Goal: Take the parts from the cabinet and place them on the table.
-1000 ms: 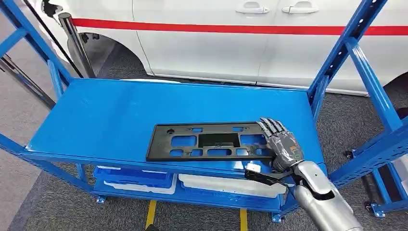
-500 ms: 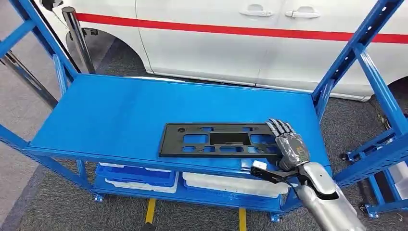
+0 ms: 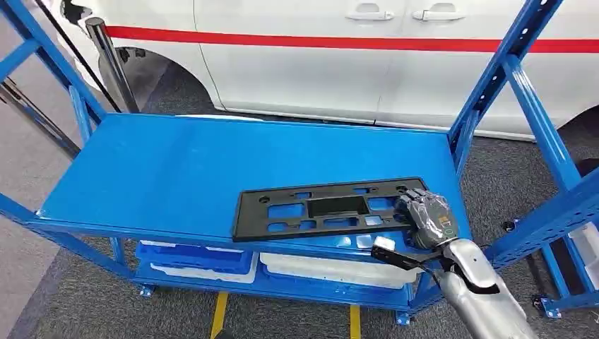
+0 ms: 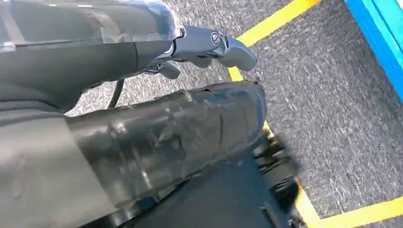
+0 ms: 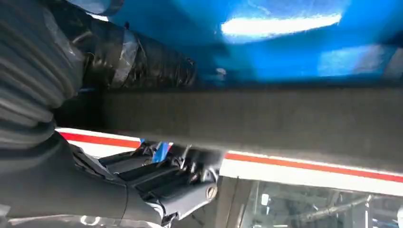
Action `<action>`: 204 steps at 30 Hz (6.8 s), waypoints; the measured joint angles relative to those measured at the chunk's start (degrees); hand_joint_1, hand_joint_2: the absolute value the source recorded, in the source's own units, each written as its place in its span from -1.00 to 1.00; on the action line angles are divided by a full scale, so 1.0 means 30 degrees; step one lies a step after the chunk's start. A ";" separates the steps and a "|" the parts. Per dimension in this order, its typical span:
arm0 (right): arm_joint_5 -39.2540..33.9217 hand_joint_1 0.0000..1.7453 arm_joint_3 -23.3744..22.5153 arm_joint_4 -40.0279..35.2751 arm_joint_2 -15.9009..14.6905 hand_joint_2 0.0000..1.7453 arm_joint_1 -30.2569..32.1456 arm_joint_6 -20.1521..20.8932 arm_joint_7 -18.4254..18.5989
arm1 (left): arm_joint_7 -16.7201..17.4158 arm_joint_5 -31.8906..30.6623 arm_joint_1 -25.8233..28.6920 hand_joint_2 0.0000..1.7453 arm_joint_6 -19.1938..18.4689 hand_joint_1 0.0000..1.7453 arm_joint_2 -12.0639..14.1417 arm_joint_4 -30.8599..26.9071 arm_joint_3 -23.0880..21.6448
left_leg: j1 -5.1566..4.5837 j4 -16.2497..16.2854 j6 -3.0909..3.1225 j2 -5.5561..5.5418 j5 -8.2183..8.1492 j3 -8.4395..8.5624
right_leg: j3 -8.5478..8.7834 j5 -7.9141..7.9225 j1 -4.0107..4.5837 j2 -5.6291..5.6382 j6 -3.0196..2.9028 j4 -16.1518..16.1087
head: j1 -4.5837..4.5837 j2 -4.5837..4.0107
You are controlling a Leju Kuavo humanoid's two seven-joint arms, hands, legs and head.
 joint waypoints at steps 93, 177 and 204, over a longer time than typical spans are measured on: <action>0.3038 1.00 0.2397 -1.3187 0.7213 1.00 0.9901 -0.7154 -0.1151 | 0.0291 0.1428 0.0571 1.00 0.2040 -1.00 -0.0248 0.0000 0.1355 | 0.0097 -0.0502 -0.0282 0.0049 -0.0262 0.0616 | 0.0152 -0.0414 0.0030 0.0024 -0.0207 0.0240 | -0.0007 0.0000; 0.1180 1.00 0.3643 -1.2210 0.6579 1.00 0.8889 -0.7162 -0.0546 | 0.0357 0.1093 0.0482 1.00 0.2076 -1.00 -0.0321 0.0000 0.1348 | -0.0173 -0.5629 0.0815 0.0240 0.3299 0.2035 | 0.1349 -0.1309 0.0122 0.0039 0.0361 0.1283 | 0.0029 0.0000; 0.1180 1.00 0.3643 -1.2160 0.6426 1.00 0.9009 -0.7169 -0.0510 | 0.0386 0.0896 0.0503 1.00 0.2113 -1.00 -0.0306 0.0000 0.1333 | -0.0117 -0.6248 0.0836 0.0306 0.2895 0.3096 | -0.2013 -0.2867 0.0062 0.0032 0.0746 0.5593 | 0.0029 0.0000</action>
